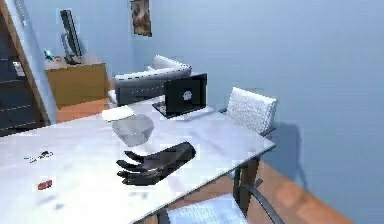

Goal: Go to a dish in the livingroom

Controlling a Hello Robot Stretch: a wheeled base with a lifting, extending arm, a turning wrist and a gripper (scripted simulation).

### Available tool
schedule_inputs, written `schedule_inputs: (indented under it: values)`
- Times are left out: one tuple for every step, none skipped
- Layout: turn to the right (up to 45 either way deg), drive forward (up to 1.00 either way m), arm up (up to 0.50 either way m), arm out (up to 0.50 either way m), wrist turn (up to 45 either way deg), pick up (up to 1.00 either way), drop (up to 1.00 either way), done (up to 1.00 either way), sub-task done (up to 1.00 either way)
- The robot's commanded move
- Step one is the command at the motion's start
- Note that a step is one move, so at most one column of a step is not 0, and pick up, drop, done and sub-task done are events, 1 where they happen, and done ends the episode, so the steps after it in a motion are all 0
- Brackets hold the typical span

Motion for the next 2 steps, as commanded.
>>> schedule_inputs:
  values:
    - [-45.0,0.00,0.00,0.00,0.0,0.00,0.00,0.00,0.00]
    - [-45.0,0.00,0.00,0.00,0.0,0.00,0.00,0.00,0.00]
